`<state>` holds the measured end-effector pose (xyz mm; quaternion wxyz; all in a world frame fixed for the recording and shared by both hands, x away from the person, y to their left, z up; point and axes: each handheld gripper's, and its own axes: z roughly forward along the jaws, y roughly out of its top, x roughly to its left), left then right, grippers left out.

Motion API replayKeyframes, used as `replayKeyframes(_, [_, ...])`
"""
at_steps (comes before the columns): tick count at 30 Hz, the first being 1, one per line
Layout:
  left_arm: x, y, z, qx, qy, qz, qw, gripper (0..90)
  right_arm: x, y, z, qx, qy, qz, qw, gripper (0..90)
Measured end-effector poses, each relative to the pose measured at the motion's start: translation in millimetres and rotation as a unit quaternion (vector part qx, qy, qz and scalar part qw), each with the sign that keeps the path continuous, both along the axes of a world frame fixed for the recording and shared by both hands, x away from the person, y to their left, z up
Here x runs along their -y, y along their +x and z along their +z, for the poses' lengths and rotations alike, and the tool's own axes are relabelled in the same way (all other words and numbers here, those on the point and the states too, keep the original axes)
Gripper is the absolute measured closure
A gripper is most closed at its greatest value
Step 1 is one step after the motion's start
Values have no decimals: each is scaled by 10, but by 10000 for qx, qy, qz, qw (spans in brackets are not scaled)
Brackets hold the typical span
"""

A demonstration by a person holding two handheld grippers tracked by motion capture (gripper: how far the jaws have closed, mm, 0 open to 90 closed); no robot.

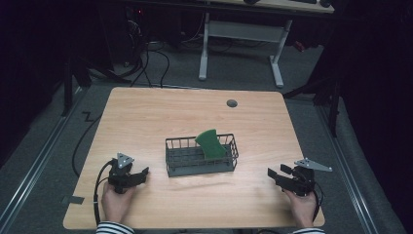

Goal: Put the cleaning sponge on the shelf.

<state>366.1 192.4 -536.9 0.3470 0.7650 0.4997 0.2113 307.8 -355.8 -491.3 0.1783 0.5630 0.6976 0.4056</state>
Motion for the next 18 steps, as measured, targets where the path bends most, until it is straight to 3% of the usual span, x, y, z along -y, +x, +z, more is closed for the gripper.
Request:
replayKeyframes(8, [1, -1, 0, 0, 5, 1, 10000, 258, -27, 40, -159, -134, -167, -128, 9997, 345])
replayKeyframes(18, [3, -1, 0, 1, 11, 3, 10000, 258, -102, 73, -337, -195, -625, -264, 9975, 345])
